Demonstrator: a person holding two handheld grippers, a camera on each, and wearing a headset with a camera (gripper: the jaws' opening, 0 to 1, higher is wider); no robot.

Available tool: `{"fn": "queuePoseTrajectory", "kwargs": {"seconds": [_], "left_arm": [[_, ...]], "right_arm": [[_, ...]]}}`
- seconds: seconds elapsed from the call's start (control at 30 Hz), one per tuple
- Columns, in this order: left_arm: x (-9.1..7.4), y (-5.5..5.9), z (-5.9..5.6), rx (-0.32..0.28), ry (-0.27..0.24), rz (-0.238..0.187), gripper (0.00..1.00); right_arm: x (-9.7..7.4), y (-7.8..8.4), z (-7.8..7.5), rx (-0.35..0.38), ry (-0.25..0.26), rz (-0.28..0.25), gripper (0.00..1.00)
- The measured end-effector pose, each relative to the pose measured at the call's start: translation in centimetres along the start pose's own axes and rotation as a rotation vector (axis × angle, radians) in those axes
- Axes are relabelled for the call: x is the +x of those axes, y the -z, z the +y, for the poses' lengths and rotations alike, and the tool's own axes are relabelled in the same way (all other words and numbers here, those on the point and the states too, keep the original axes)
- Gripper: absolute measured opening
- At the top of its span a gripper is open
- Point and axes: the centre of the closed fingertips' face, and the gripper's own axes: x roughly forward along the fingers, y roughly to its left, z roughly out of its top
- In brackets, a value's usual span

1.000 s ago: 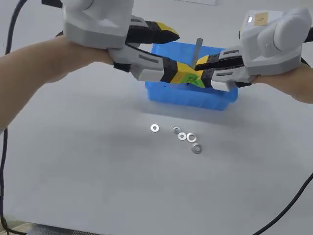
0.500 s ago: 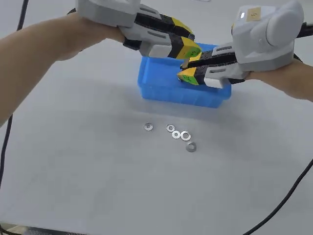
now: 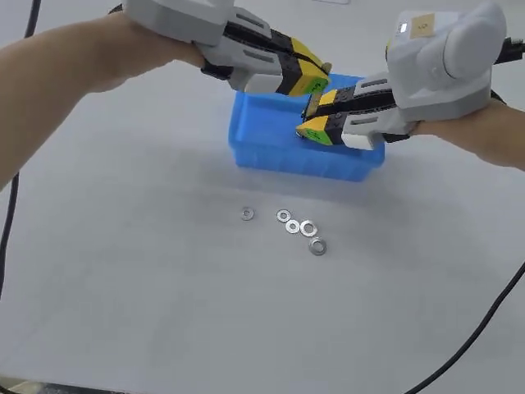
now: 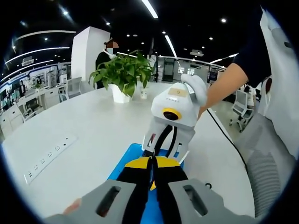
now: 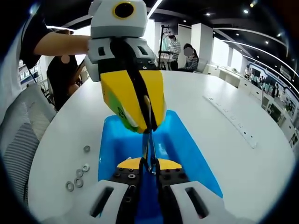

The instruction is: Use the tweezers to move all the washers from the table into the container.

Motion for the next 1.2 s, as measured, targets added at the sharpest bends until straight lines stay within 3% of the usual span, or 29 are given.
{"fn": "queuePoseTrajectory", "kwargs": {"seconds": [0.27,0.73,0.93,1.03,1.2], "left_arm": [[-0.2,-0.2,0.0,0.03,0.0,-0.009,0.05],[-0.3,-0.9,-0.1,0.074,-0.018,-0.017,0.05],[-1.2,-1.8,0.3,0.083,-0.043,-0.026,0.05],[-2.0,-1.5,0.7,0.085,-0.054,-0.024,0.05],[-3.8,-1.8,1.0,0.092,-0.075,-0.027,0.05]], "right_arm": [[-0.4,0.1,0.0,-0.004,0.011,0.007,0.13],[-1.1,-0.3,0.3,-0.006,0.042,-0.002,0.24],[-1.7,-0.5,0.3,-0.006,0.061,-0.006,0.26],[-2.3,-0.5,0.3,0.002,0.072,-0.002,0.28],[-4.1,-1.0,0.0,0.035,0.128,-0.034,0.32]]}}
